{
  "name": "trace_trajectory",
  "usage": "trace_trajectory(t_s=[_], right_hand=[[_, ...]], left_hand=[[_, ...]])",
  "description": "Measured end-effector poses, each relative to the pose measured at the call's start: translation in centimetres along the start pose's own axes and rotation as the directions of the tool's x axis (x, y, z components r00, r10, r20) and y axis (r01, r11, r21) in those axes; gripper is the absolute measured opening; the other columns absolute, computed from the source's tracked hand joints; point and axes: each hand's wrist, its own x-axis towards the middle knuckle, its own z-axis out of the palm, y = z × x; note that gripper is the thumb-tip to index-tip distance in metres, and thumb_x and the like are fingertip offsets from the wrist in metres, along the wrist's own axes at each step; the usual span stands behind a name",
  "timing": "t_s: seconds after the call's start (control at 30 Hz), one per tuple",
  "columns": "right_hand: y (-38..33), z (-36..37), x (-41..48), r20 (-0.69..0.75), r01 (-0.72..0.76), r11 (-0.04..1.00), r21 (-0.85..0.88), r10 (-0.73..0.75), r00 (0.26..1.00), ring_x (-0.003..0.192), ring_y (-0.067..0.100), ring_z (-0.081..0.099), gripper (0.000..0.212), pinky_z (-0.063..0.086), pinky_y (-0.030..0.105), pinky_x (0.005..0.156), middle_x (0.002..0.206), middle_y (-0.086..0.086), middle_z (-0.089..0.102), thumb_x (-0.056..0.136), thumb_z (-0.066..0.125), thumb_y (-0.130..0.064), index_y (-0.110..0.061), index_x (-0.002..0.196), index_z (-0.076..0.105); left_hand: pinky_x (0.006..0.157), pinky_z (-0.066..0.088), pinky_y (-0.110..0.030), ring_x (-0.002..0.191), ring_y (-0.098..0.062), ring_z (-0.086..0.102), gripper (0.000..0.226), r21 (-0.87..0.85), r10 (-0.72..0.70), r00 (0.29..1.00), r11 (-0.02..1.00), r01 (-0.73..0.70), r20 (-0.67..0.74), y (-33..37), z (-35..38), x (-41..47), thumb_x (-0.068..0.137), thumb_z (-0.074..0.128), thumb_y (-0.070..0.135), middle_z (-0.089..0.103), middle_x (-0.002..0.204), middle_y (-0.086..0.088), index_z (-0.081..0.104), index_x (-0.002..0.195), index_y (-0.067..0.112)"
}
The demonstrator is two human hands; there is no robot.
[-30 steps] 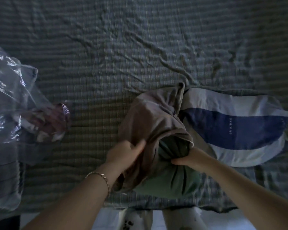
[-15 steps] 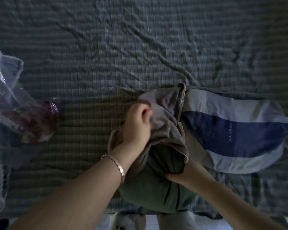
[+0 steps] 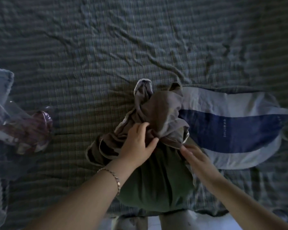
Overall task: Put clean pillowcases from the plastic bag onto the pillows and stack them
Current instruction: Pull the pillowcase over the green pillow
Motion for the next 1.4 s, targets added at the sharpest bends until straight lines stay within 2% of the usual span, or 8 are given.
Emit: trace_trajectory(t_s=[0.23, 0.43, 0.6, 0.7, 0.83, 1.1, 1.27, 1.4], right_hand=[[-0.2, 0.2, 3.4, -0.250, -0.019, 0.999, -0.033, 0.010, 0.968, 0.054, 0.015, 0.058, 0.013, 0.049, 0.030, 0.057, 0.060, 0.004, 0.064, 0.079, 0.066, -0.007, -0.013, 0.068, 0.067], [-2.5, 1.4, 4.3, -0.293, 0.085, 0.945, -0.317, -0.183, 0.938, 0.068, 0.026, 0.057, 0.015, 0.045, 0.032, 0.058, 0.069, 0.003, 0.059, 0.079, 0.055, -0.003, -0.016, 0.073, 0.057], [-2.3, 1.2, 1.3, -0.230, 0.599, 0.484, -0.639, -0.862, 0.452, 0.054, 0.013, 0.041, 0.011, 0.034, 0.021, 0.045, 0.062, 0.000, 0.046, 0.065, 0.047, -0.003, -0.014, 0.066, 0.052], [-0.6, 2.2, 3.1, -0.189, 0.390, 0.515, -0.764, -0.755, 0.628, 0.056, 0.019, 0.050, 0.005, 0.039, 0.025, 0.042, 0.073, 0.003, 0.052, 0.074, 0.059, -0.004, -0.008, 0.073, 0.062], [0.8, 2.9, 5.2, -0.172, 0.086, 0.560, -0.824, -0.392, 0.904, 0.086, 0.018, 0.048, 0.011, 0.037, 0.026, 0.065, 0.099, -0.001, 0.045, 0.090, 0.051, -0.013, -0.014, 0.099, 0.056], [1.0, 0.9, 8.4, -0.648, -0.137, 0.932, -0.335, -0.122, 0.752, 0.074, 0.028, 0.048, 0.012, 0.036, 0.033, 0.065, 0.100, 0.018, 0.056, 0.086, 0.043, 0.002, -0.006, 0.080, 0.050], [4.9, 1.0, 7.7, -0.515, -0.297, 0.731, -0.615, -0.086, 0.853, 0.080, 0.027, 0.049, 0.012, 0.036, 0.032, 0.069, 0.104, 0.011, 0.055, 0.093, 0.044, -0.013, -0.009, 0.096, 0.054], [5.2, 2.4, 9.2, -0.308, -0.369, 0.500, -0.784, 0.205, 0.929, 0.110, 0.030, 0.051, 0.038, 0.046, 0.037, 0.088, 0.124, 0.009, 0.052, 0.089, 0.052, -0.032, -0.019, 0.125, 0.049]], left_hand=[[0.106, 0.034, -0.044, 0.135, -0.032, 0.029, 0.121, 0.138, -0.346, 0.935, 0.933, 0.333, 0.082, -1.7, 0.3, 1.3, 0.062, 0.075, 0.059, 0.022, 0.149, -0.014, 0.002, 0.148, 0.015], [0.081, 0.049, -0.034, 0.098, -0.034, 0.061, 0.032, -0.175, -0.496, 0.833, 0.868, 0.465, -0.243, -0.3, -2.0, 3.4, 0.084, 0.061, 0.023, 0.065, 0.106, -0.014, 0.055, 0.111, 0.007], [0.076, 0.040, -0.010, 0.102, -0.025, 0.058, 0.025, -0.618, -0.516, 0.520, 0.786, -0.030, -0.681, 0.1, -6.7, 2.2, 0.091, 0.044, -0.005, 0.058, 0.106, -0.008, 0.049, 0.115, -0.003], [0.085, 0.039, -0.010, 0.108, -0.020, 0.055, 0.029, -0.678, -0.582, 0.627, 0.727, 0.114, -0.518, -2.1, -6.6, 2.2, 0.096, 0.045, 0.008, 0.054, 0.115, 0.002, 0.044, 0.125, 0.010], [0.069, 0.044, -0.040, 0.092, -0.036, 0.058, 0.031, 0.075, -0.460, 0.804, 0.850, 0.522, -0.377, -7.0, -5.5, 0.4, 0.088, 0.051, 0.007, 0.059, 0.107, -0.013, 0.040, 0.116, 0.011], [0.038, 0.042, -0.024, 0.053, -0.027, 0.060, 0.026, 0.477, 0.371, 0.920, 0.835, -0.273, -0.125, -7.6, -2.9, -2.9, 0.061, 0.060, 0.004, 0.060, 0.067, -0.009, 0.048, 0.084, 0.010], [0.058, 0.039, -0.030, 0.086, -0.026, 0.064, 0.041, 0.582, -0.004, 0.989, 0.809, -0.081, 0.145, -6.8, -2.2, -2.9, 0.089, 0.047, 0.013, 0.058, 0.114, -0.003, 0.041, 0.129, 0.016], [0.060, 0.037, -0.026, 0.065, -0.018, 0.051, 0.019, 0.444, 0.533, 0.834, 0.719, -0.535, 0.142, -5.7, -5.0, -1.2, 0.064, 0.045, 0.021, 0.055, 0.063, 0.002, 0.062, 0.066, 0.016]])
